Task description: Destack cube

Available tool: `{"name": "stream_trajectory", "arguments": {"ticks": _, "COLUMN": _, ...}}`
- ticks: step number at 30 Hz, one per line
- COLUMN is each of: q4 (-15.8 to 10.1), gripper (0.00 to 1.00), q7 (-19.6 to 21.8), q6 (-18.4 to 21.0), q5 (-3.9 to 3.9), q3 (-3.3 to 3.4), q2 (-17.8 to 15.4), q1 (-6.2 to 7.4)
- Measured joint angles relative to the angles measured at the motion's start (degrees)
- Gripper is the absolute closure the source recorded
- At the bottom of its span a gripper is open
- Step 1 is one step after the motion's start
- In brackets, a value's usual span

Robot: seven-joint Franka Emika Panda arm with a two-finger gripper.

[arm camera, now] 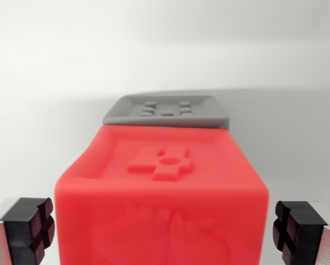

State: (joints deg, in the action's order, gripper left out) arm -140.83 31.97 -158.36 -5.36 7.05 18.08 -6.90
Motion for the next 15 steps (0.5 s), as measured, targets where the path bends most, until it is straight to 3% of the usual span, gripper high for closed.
{"name": "stream_trajectory", "arguments": {"ticks": 4, "q4": 0.08, "gripper": 0.0, "q7": -0.15, "q6": -0.47, "q5": -0.13, "q3": -0.19, "q2": 0.59, "q1": -0.17}}
{"name": "stream_trajectory", "arguments": {"ticks": 5, "q4": 0.08, "gripper": 1.0, "q7": -0.16, "q6": -0.5, "q5": -0.14, "q3": -0.23, "q2": 0.62, "q1": -0.2}}
{"name": "stream_trajectory", "arguments": {"ticks": 15, "q4": 0.12, "gripper": 1.0, "q7": -0.2, "q6": -0.54, "q5": -0.16, "q3": -0.29, "q2": 0.62, "q1": -0.27}}
